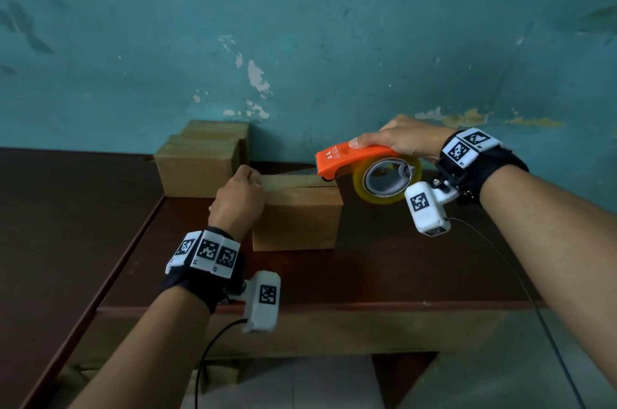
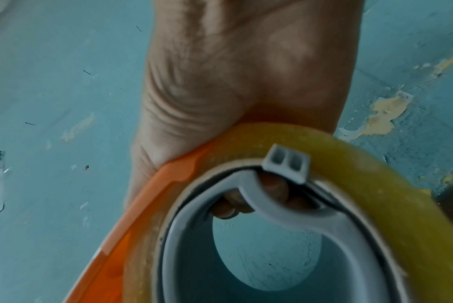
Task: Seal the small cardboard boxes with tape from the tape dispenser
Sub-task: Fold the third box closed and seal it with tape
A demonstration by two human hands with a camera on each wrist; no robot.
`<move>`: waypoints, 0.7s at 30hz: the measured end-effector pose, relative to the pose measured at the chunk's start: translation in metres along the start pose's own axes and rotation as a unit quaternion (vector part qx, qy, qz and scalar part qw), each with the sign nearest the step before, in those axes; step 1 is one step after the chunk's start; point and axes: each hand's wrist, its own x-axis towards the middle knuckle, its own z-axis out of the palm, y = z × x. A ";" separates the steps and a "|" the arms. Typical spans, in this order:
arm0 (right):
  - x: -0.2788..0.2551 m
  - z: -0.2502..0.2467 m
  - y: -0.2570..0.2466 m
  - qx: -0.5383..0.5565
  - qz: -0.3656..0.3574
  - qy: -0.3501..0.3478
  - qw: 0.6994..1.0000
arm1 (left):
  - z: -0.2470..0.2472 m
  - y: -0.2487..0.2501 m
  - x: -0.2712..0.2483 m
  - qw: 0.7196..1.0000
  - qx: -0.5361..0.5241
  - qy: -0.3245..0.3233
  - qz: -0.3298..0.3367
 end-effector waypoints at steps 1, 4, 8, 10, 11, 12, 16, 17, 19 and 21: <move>-0.001 0.000 0.000 -0.002 0.000 0.001 1.000 | 0.000 0.000 0.000 1.000 0.000 -0.001 0.001; -0.001 -0.002 0.004 -0.004 0.003 0.007 1.000 | 0.000 0.000 0.002 1.000 -0.004 -0.006 0.007; 0.000 -0.003 0.009 0.002 0.008 0.011 1.000 | 0.000 -0.003 0.004 1.000 -0.006 -0.014 0.016; -0.003 -0.006 0.013 0.001 0.011 0.016 1.000 | 0.000 -0.003 0.004 1.000 -0.005 -0.013 0.014; -0.004 -0.007 0.015 -0.002 0.011 0.019 1.000 | 0.001 -0.003 0.004 1.000 -0.004 -0.013 0.013; -0.004 -0.008 0.017 -0.003 0.011 0.022 1.000 | 0.001 -0.003 0.005 1.000 -0.004 -0.013 0.013; -0.005 -0.010 0.025 0.005 0.018 0.024 1.000 | 0.002 -0.004 0.007 1.000 -0.001 -0.010 0.007; -0.005 -0.010 0.028 0.009 0.019 0.023 1.000 | 0.002 -0.004 0.007 1.000 -0.004 -0.011 0.005; -0.004 -0.012 0.033 0.016 0.023 0.018 0.999 | 0.003 -0.005 0.007 1.000 -0.010 -0.012 0.005; -0.004 -0.012 0.037 0.018 0.024 0.014 0.999 | 0.003 -0.005 0.007 1.000 -0.010 -0.011 0.009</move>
